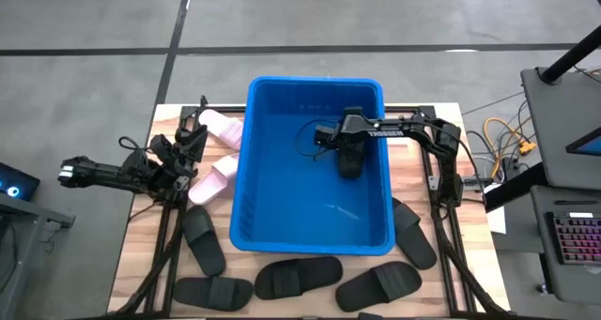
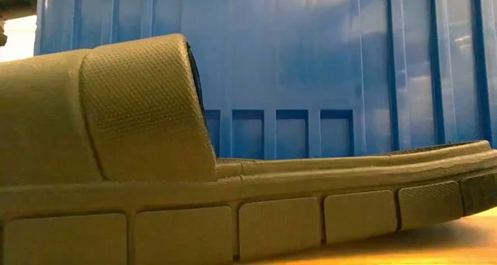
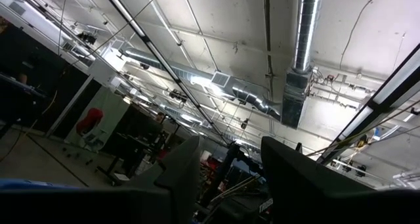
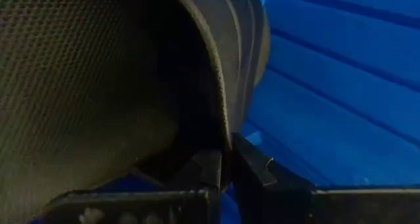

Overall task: Pick and place slides into bin
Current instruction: Put the black slide into the blue bin

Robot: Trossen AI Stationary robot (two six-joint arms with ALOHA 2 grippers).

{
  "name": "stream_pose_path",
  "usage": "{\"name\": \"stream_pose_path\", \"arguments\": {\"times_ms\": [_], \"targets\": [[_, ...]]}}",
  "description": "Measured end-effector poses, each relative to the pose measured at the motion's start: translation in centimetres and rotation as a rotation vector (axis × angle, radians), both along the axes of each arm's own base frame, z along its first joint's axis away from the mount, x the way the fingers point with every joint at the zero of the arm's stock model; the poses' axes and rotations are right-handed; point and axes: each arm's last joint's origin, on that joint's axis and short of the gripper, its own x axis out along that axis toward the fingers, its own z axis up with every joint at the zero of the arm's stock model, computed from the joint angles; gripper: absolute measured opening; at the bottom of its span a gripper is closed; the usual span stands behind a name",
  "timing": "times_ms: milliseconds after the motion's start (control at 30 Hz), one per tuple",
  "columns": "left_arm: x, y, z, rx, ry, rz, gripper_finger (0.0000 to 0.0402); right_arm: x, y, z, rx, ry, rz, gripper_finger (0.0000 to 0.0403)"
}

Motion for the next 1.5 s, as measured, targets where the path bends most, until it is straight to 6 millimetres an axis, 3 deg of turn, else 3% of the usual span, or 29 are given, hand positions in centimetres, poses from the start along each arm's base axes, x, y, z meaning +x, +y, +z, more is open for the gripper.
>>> {"name": "stream_pose_path", "arguments": {"times_ms": [533,867,1167,1500], "targets": [[0.0,0.0,-0.1,-0.002,0.000,-0.001,0.0148,-0.1,0.1,-0.3,0.084,-0.028,-0.003,0.0026],[0.0,0.0,-0.1,-0.002,0.002,-0.001,0.0148,-0.5,-0.6,-0.2,0.084,-0.040,-0.050,0.0156],[0.1,0.0,-0.4,-0.003,0.008,-0.003,0.0148,-1.1,-0.3,1.4,0.089,-0.027,-0.179,0.0273],[0.1,0.0,-0.4,-0.002,0.008,-0.002,0.0148,0.0,0.3,4.2,0.175,-0.169,-0.223,0.0312]]}}
